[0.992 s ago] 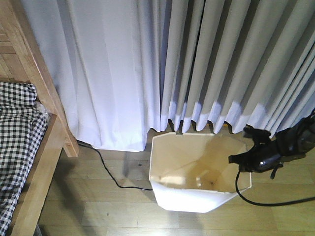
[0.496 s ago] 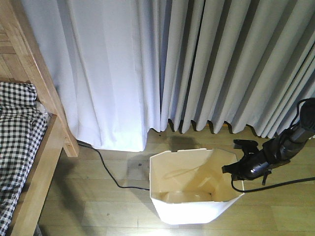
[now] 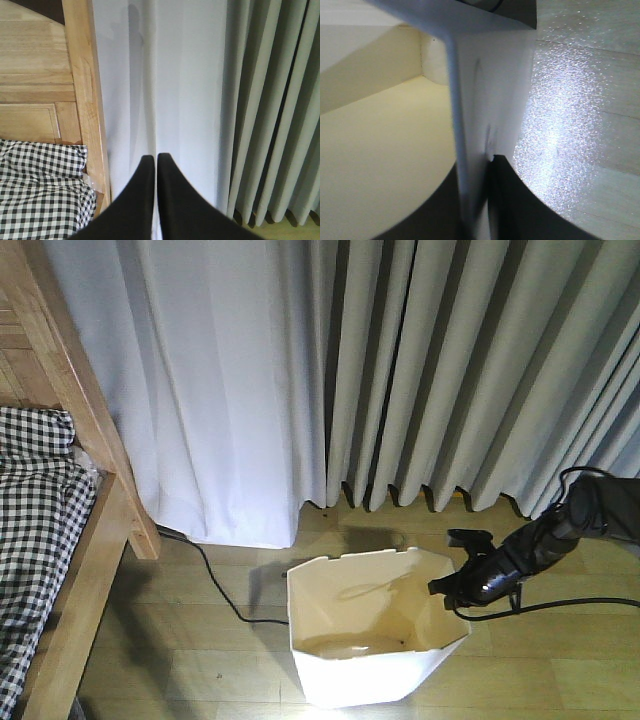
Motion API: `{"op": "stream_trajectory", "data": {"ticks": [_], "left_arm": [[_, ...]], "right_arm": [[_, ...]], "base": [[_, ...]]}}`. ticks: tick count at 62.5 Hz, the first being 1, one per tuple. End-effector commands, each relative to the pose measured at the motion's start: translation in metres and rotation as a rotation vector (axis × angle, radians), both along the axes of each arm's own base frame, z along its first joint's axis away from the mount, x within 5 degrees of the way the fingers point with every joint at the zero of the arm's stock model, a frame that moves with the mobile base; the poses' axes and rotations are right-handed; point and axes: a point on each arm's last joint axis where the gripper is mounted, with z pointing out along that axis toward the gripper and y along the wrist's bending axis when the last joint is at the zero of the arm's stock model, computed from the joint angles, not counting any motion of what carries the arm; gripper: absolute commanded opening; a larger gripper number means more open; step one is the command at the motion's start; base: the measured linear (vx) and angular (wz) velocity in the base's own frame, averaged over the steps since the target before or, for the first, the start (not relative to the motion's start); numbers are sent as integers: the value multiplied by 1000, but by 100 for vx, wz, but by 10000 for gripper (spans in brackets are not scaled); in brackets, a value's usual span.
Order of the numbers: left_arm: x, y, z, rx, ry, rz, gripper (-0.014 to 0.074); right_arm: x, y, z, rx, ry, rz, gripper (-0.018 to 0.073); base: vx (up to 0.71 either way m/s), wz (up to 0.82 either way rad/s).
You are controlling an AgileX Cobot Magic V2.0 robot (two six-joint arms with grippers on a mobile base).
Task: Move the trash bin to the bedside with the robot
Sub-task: 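Push the bin with the right gripper toward the curtains and settle it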
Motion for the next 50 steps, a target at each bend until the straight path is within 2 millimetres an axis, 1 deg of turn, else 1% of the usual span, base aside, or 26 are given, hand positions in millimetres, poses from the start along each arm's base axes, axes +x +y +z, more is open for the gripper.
{"op": "stream_trajectory", "data": {"ticks": [1, 17, 29, 50], "left_arm": [[0, 0, 2, -15, -74, -1, -6], [0, 0, 2, -15, -74, -1, -6], [0, 0, 2, -15, -74, -1, -6], [0, 0, 2, -15, -74, -1, -6]], "right_arm": [[29, 8, 29, 103, -20, -40, 48], [29, 10, 15, 121, -10, -34, 68], [29, 9, 12, 110, -16, -41, 106], [29, 10, 13, 114, -13, -39, 205]], "base": [[0, 0], [0, 0], [0, 0], [0, 0]]}}
